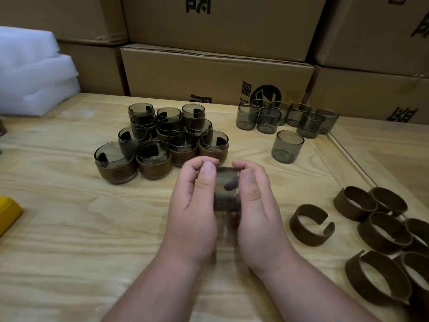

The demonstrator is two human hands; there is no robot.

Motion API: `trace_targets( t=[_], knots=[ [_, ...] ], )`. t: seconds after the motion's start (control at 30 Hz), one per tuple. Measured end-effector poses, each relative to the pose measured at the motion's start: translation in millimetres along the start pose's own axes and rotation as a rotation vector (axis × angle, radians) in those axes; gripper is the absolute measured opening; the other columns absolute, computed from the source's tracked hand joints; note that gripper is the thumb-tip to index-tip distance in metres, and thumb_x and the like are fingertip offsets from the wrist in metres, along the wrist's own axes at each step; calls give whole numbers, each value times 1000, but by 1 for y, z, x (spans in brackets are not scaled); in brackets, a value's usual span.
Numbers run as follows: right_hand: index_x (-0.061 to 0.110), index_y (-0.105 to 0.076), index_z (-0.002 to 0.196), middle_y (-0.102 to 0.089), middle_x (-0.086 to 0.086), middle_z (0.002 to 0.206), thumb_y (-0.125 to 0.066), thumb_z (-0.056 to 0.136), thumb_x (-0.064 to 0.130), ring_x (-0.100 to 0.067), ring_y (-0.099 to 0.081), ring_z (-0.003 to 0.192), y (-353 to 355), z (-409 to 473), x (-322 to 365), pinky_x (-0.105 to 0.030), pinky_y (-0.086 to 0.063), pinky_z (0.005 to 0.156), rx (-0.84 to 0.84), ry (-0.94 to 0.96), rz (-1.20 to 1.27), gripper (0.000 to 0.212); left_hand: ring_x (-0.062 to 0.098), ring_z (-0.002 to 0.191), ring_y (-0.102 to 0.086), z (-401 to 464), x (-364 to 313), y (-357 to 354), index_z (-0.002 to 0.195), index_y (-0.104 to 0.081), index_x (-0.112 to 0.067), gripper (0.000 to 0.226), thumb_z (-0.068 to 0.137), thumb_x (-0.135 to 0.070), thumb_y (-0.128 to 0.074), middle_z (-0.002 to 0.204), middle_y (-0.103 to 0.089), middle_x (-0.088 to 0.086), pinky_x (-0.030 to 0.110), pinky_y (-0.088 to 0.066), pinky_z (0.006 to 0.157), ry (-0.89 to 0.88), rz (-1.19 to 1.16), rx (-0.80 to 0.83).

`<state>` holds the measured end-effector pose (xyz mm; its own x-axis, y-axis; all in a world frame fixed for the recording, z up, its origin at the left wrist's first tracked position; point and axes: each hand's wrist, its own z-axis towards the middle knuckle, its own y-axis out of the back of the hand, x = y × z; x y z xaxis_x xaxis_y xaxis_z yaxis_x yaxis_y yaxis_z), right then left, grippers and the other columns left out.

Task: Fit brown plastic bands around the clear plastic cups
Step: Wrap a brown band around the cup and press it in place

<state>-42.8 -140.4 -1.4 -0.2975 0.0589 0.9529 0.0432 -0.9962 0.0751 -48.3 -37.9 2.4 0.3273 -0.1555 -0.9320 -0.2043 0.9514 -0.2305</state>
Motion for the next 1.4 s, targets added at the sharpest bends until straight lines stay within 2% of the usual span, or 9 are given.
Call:
trace_targets(
  t=[0.13,0.33,0.47,0.63,0.73,0.87,1.1,1.27,1.4],
  knots=[
    [34,-60,106,-66,24,80,-43,86,70,3,-60,71,-2,1,1,-12,-45,64,34,47,-89,44,41,91,-61,-3,-3,1,100,-64,-30,28,88,-52,-51,98,-66,18,55,-53,84,-26,3,19],
    [47,-56,133,-67,12,123,-61,86,55,-9,-66,114,1,1,-2,-29,-56,96,196,29,-21,47,22,88,-69,4,-1,6,89,-68,-35,20,82,-53,-61,92,-70,5,41,-59,76,107,-139,-12],
    [49,-49,141,-53,4,141,-66,91,30,-5,-63,112,-2,-2,-4,-21,-51,94,277,55,-1,55,14,78,-73,7,-2,8,88,-73,-27,26,91,-48,-58,82,-75,-1,27,-58,65,153,-242,-82],
    [46,-51,134,-59,8,118,-55,83,62,-9,-62,83,-4,-2,-1,-27,-54,80,123,42,-91,53,13,72,-69,6,-5,6,82,-76,-28,15,87,-37,-64,78,-72,2,26,-56,61,125,-256,-108],
    [44,-59,117,-70,-1,96,-48,81,76,-16,-68,84,-3,0,-2,-44,-57,80,89,-11,-143,49,10,68,-62,7,-4,6,79,-76,-29,11,84,-34,-67,74,-67,-2,23,-53,58,110,-264,-117],
    [41,-65,112,-72,-15,99,-57,80,71,-36,-69,93,-5,2,-3,-60,-55,85,132,-41,-61,45,13,68,-65,8,-3,7,78,-75,-29,10,83,-30,-66,78,-70,1,26,-55,58,128,-288,-118],
    [57,-56,126,-61,20,121,-75,83,33,3,-63,100,-3,-3,-1,-11,-49,82,208,77,-120,53,17,69,-73,11,-3,12,80,-76,-25,20,96,-24,-63,80,-74,3,35,-59,59,203,-334,-211],
    [44,-51,140,-47,18,133,-73,84,13,-4,-53,118,-4,-2,-3,-10,-42,94,240,201,-326,68,19,68,-74,14,-3,14,89,-79,-26,20,93,-42,-68,80,-74,5,34,-58,57,290,-401,-192],
    [50,-51,135,-50,22,130,-73,82,28,-3,-57,114,-5,-3,-2,-10,-45,90,177,180,-248,61,24,80,-77,13,1,14,96,-79,-24,29,91,-51,-68,91,-78,9,38,-61,65,294,-360,-178]
  ],
)
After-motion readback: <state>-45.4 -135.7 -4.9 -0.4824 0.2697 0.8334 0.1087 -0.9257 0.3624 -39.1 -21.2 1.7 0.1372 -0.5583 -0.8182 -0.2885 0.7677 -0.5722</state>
